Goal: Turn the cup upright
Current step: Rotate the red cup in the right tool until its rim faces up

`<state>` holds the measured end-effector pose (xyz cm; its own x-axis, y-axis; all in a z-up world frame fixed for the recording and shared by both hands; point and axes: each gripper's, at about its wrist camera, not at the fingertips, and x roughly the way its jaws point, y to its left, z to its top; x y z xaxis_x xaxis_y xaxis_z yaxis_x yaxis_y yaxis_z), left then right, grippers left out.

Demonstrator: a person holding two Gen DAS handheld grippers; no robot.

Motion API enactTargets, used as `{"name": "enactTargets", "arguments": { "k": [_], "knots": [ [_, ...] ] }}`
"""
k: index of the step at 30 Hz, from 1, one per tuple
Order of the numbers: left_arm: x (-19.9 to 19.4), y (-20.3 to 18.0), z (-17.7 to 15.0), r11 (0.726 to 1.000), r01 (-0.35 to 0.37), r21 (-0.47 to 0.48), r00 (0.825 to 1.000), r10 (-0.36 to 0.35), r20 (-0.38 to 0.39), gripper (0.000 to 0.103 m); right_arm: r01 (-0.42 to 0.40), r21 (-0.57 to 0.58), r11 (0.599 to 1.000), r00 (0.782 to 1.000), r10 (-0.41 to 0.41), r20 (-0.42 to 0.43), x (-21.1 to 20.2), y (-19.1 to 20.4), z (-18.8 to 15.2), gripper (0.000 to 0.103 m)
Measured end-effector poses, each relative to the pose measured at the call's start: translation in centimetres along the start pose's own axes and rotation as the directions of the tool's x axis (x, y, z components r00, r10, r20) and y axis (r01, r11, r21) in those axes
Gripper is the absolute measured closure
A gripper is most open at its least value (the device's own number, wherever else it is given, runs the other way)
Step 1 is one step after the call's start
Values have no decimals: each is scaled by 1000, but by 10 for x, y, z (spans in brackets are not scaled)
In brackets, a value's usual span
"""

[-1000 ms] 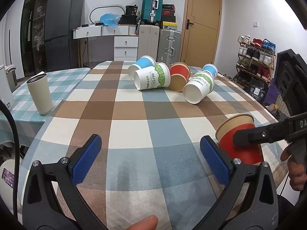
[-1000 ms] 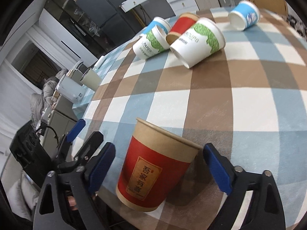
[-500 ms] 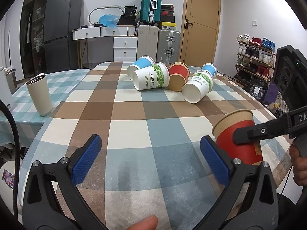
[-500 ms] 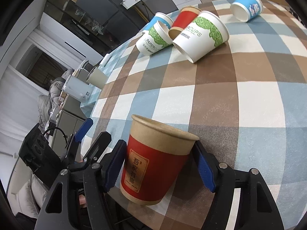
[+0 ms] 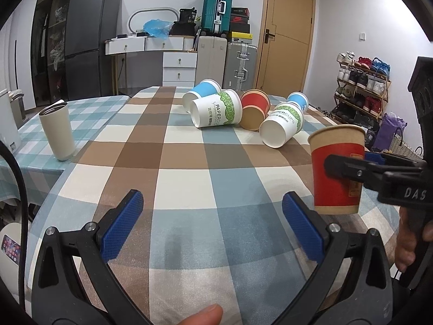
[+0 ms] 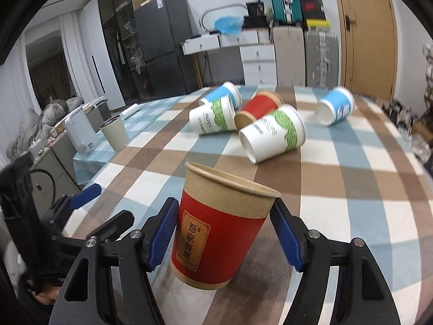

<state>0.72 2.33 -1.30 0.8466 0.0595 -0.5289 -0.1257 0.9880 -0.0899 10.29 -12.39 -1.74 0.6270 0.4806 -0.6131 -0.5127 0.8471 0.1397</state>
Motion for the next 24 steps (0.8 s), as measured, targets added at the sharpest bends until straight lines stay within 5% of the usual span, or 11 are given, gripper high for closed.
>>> {"name": "enactTargets", "arguments": {
  "k": [12, 24],
  "knots": [
    [-1, 1, 0, 1000, 2, -8, 1000, -2, -2, 1, 71, -96, 993, 996, -66, 53, 13, 22, 5, 35],
    [-2, 0, -1, 1000, 1, -11, 1000, -1, -2, 1, 52, -157, 986, 998, -47, 35, 10, 30, -4, 38]
  ]
}}
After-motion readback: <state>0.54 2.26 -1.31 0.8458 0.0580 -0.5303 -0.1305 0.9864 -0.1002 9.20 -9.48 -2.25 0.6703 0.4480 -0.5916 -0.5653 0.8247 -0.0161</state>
